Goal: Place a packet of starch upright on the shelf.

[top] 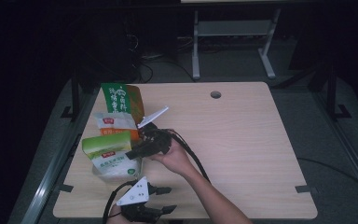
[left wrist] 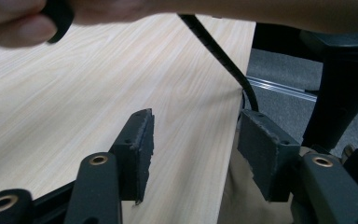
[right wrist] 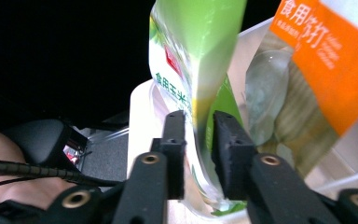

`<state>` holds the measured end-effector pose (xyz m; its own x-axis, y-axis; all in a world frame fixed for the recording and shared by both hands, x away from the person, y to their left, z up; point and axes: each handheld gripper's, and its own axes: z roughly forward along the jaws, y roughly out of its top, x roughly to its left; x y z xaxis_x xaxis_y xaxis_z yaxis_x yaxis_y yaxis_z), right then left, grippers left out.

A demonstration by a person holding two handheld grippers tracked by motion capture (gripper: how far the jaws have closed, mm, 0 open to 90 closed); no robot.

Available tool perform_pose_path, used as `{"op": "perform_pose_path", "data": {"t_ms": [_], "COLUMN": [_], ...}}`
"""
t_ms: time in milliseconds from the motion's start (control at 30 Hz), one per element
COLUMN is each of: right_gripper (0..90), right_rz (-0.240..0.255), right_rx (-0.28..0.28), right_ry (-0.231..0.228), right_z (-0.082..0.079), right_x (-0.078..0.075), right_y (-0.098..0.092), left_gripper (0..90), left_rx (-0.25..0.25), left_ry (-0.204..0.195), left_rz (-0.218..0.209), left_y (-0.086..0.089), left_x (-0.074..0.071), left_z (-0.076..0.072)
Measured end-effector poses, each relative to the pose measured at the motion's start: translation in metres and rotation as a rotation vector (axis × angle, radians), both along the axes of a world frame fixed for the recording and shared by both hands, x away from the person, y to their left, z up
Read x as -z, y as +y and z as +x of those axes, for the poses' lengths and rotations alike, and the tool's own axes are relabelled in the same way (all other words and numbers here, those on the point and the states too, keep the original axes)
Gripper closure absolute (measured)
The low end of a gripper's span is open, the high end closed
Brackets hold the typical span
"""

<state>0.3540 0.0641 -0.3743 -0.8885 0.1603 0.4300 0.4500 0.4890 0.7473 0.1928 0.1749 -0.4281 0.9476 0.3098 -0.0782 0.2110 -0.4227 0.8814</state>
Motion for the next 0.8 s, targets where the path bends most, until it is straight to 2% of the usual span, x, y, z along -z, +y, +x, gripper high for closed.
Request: {"op": "perform_pose_path", "data": {"t_ms": [200,433,800], "right_gripper": [62.2,55.5,51.7], "right_rz": [0.005,-0.006,-0.032], "right_rx": [0.027,0.074,0.138], "right_ry": [-0.01,-0.011,-0.004], "right_z": [0.001,0.006,0.009], "right_x": [-0.004,-0.004,-0.002], "right_y": [-0.017,-0.048,-0.084], "left_gripper": [38.7,35.8,34.5], "left_rx": [-0.031,-0.045,-0.062], "left_ry": [0.014,0.02,0.028], "left_rz": [-0.003,-0.004,-0.006], "left_y": [0.002,0.004,0.007], "left_x": [0.0,0.0,0.0], "left_z": [0.003,0.007,0.01]}}
